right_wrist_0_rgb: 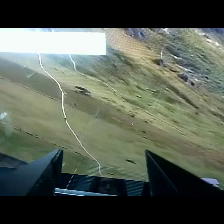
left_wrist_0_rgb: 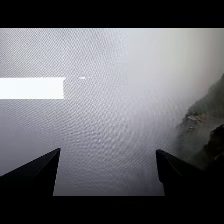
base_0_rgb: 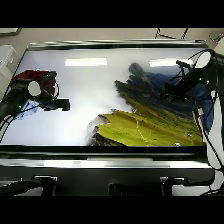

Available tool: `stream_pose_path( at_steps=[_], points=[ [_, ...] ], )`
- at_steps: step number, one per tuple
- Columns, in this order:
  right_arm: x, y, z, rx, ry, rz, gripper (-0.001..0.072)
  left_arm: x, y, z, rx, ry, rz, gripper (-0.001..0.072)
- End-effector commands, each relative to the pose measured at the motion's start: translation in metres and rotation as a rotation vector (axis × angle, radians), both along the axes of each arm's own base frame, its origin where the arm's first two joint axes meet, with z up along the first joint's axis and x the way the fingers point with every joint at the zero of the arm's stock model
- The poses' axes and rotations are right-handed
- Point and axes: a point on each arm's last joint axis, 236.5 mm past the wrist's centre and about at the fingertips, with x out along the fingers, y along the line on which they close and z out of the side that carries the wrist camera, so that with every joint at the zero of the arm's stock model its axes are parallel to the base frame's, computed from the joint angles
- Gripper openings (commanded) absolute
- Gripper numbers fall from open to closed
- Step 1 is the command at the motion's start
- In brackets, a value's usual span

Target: Fold the clothes and pants, and hang the long-sleeved shirts on hangers.

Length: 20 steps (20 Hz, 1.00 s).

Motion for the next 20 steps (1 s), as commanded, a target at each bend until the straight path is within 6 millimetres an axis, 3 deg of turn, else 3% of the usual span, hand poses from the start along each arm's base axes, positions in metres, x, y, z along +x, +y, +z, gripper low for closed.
stream_pose_path(
  at_steps=[1, 12, 14, 20],
  points=[
    [0.000, 0.000, 0.000, 0.000, 0.001, 0.001, 0.0606, 0.000, 0.000, 0.000, 0.000, 0.000, -0.001, 0.0717],
    [0.000, 0.000, 0.000, 0.000, 0.002, 0.001, 0.0606, 0.000, 0.000, 0.000, 0.000, 0.000, -0.001, 0.0717],
    [0.014, 0.000, 0.001, -0.001, -0.057, -0.013, 0.0606, 0.000, 0.000, 0.000, 0.000, 0.001, -0.001, 0.0717],
    [0.063, -0.004, 0.011, -0.009, -0.264, -0.061, 0.0606, 0.042, -0.008, 0.009, -0.037, -0.171, 0.018, 0.0717]
  ],
)
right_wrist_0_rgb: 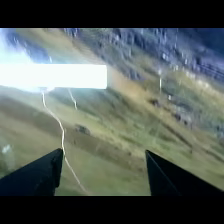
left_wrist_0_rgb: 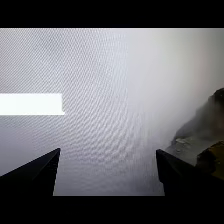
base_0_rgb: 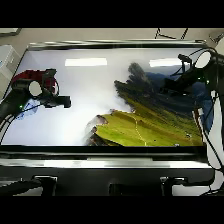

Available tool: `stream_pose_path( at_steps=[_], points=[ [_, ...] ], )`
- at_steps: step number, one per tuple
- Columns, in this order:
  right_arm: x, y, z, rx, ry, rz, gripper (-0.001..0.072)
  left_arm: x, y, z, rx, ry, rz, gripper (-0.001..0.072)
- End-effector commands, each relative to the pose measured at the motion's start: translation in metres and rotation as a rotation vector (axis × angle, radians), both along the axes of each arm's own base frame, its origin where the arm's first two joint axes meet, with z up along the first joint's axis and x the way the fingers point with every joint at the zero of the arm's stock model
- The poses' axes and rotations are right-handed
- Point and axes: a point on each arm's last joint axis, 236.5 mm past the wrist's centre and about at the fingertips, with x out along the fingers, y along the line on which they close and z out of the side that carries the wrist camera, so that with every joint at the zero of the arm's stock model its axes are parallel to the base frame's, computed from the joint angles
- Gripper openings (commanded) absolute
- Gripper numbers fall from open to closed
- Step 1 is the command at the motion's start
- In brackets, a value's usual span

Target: Fold the clothes and pants, and hang the long-sleeved shirts on hangers.

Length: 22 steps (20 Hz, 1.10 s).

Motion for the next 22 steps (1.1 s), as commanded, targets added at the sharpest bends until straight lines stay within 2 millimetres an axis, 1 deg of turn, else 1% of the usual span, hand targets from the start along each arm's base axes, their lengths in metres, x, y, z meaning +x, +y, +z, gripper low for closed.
stream_pose_path(
  at_steps=[1, 2, 3, 5, 6, 7, 8, 9, 10, 11, 12, 13, 15, 16, 17, 19, 20, 21, 22],
  points=[
    [0.028, -0.002, 0.007, -0.003, -0.121, -0.027, 0.0606, 0.023, -0.004, 0.008, -0.021, -0.101, 0.008, 0.0717],
    [0.031, -0.002, 0.008, -0.004, -0.132, -0.029, 0.0606, 0.029, -0.007, 0.011, -0.035, -0.129, 0.011, 0.0717],
    [0.033, -0.003, 0.009, -0.004, -0.141, -0.032, 0.0606, 0.039, -0.013, 0.017, -0.067, -0.176, 0.017, 0.0717],
    [0.047, -0.004, 0.015, -0.005, -0.205, -0.047, 0.0606, 0.058, -0.018, 0.029, -0.097, -0.268, 0.025, 0.0717],
    [0.055, -0.005, 0.019, -0.006, -0.243, -0.055, 0.0606, 0.073, -0.016, 0.040, -0.091, -0.347, 0.018, 0.0718],
    [0.060, -0.006, 0.021, -0.006, -0.262, -0.060, 0.0606, 0.091, -0.004, 0.057, -0.073, -0.440, 0.038, 0.0718],
    [0.061, -0.006, 0.021, -0.006, -0.266, -0.060, 0.0606, 0.107, 0.024, 0.072, -0.099, -0.484, 0.164, 0.0718],
    [0.060, -0.006, 0.021, -0.007, -0.265, -0.060, 0.0606, 0.116, 0.064, 0.082, -0.133, -0.479, 0.316, 0.0718],
    [0.058, -0.006, 0.020, -0.007, -0.254, -0.058, 0.0606, 0.117, 0.110, 0.085, -0.161, -0.446, 0.465, 0.0718],
    [0.052, -0.005, 0.017, -0.006, -0.229, -0.052, 0.0606, 0.109, 0.161, 0.084, -0.196, -0.386, 0.605, 0.0718],
    [0.046, -0.004, 0.014, -0.003, -0.199, -0.045, 0.0606, 0.091, 0.209, 0.076, -0.242, -0.313, 0.737, 0.0719],
    [0.038, -0.002, 0.011, 0.001, -0.164, -0.037, 0.0606, 0.067, 0.249, 0.065, -0.290, -0.242, 0.850, 0.0720],
    [0.022, 0.001, 0.006, 0.006, -0.093, -0.021, 0.0606, 0.012, 0.316, 0.040, -0.367, -0.142, 1.016, 0.0720],
    [0.017, 0.002, 0.004, 0.009, -0.069, -0.015, 0.0606, -0.011, 0.340, 0.029, -0.409, -0.127, 1.089, 0.0720],
    [0.013, 0.005, 0.004, 0.024, -0.053, -0.009, 0.0606, -0.031, 0.358, 0.016, -0.455, -0.115, 1.150, 0.0720],
    [0.010, 0.013, 0.005, 0.057, -0.044, -0.003, 0.0606, -0.057, 0.381, -0.011, -0.519, -0.133, 1.247, 0.0720],
    [0.011, 0.017, 0.006, 0.076, -0.045, -0.002, 0.0606, -0.061, 0.389, -0.023, -0.540, -0.165, 1.283, 0.0720],
    [0.011, 0.022, 0.008, 0.096, -0.046, 0.001, 0.0606, -0.060, 0.395, -0.032, -0.553, -0.207, 1.307, 0.0720],
    [0.011, 0.025, 0.009, 0.113, -0.046, 0.002, 0.0606, -0.055, 0.401, -0.038, -0.567, -0.263, 1.324, 0.0720]
  ],
)
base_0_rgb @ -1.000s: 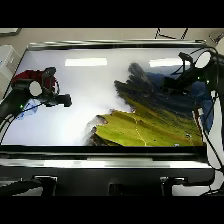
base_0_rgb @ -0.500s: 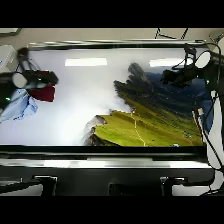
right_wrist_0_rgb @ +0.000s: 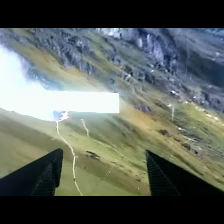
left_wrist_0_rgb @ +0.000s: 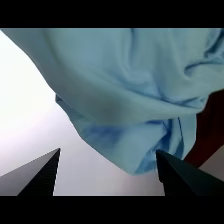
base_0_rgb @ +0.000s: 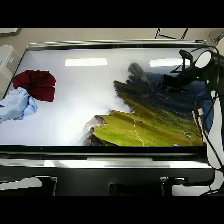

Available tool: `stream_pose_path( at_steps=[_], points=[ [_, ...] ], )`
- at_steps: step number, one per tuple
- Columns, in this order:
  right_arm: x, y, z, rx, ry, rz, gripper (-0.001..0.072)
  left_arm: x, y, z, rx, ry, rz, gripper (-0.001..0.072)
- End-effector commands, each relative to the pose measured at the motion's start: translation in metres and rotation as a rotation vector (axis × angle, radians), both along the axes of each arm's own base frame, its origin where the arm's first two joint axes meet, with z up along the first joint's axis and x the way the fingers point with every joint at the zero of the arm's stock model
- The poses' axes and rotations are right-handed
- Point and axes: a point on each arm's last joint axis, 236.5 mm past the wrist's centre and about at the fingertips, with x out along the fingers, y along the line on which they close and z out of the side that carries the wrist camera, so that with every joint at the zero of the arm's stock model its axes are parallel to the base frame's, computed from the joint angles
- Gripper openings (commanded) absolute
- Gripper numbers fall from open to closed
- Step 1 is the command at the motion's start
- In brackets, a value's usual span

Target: Fold the clothes and pants, and hang the long-sleeved shirts on hangers.

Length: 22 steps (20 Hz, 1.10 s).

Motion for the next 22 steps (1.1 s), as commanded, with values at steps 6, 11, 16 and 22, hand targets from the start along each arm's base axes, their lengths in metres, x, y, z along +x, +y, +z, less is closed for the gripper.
stream_pose_path(
  at_steps=[6, 11, 16, 22],
  points=[
    [-0.006, 0.017, 0.003, 0.083, 0.037, -0.025, 0.0606, 0.039, 0.029, -0.046, -0.077, -0.260, 0.178, 0.0720],
    [-0.014, 0.017, 0.002, 0.087, 0.076, -0.030, 0.0606, 0.062, 0.022, -0.073, -0.059, -0.249, 0.204, 0.0720],
    [-0.029, 0.019, -0.001, 0.087, 0.138, -0.015, 0.0606, 0.076, 0.004, -0.087, -0.079, -0.229, 0.163, 0.0203],
    [-0.036, 0.020, -0.001, 0.092, 0.166, -0.003, 0.0606, 0.086, -0.003, 0.042, 0.171, -0.405, 0.014, 0.0023]
  ],
)
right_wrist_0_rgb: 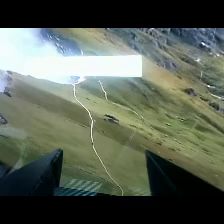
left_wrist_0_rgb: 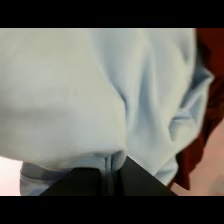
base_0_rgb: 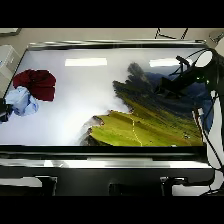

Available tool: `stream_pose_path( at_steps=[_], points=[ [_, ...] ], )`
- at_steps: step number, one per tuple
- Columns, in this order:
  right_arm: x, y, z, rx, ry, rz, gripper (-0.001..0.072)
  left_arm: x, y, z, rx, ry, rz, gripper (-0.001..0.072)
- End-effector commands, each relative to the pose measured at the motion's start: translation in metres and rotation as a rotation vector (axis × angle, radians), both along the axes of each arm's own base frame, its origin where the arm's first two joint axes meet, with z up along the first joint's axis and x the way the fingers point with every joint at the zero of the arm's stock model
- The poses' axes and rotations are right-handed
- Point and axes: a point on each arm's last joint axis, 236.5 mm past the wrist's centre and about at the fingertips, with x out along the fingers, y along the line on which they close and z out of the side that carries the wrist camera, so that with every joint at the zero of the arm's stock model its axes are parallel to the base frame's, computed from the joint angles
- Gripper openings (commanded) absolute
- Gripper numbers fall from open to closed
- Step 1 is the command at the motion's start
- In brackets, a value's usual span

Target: Fold the clothes and pants, and hang the long-sleeved shirts on hangers.

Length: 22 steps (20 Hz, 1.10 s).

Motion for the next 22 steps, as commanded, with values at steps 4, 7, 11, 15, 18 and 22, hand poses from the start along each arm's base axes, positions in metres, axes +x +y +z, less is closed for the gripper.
stream_pose_path(
  at_steps=[4, 7, 11, 15, 18, 22],
  points=[
    [-0.001, 0.016, 0.011, 0.068, -0.014, 0.012, 0.0605, -0.014, -0.095, 0.276, 0.472, -0.406, -0.169, 0.0023],
    [0.000, 0.018, 0.040, 0.075, -0.104, 0.008, 0.0595, -0.067, -0.224, 0.408, 0.612, -0.719, -0.307, 0.0023],
    [-0.003, 0.011, 0.100, 0.033, -0.309, 0.007, 0.0597, -0.144, -0.374, 0.487, 0.510, -1.074, -0.558, 0.0023],
    [-0.014, -0.013, 0.166, -0.076, -0.532, -0.044, 0.0597, -0.151, -0.482, 0.455, 0.322, -1.099, -0.818, 0.0023],
    [-0.033, -0.038, 0.186, -0.195, -0.580, -0.070, 0.0604, -0.130, -0.558, 0.336, 0.149, -0.818, -1.020, 0.0023],
    [-0.056, -0.050, 0.158, -0.263, -0.429, -0.028, 0.0603, -0.133, -0.598, 0.115, -0.017, -0.251, -1.126, 0.0024]
  ],
)
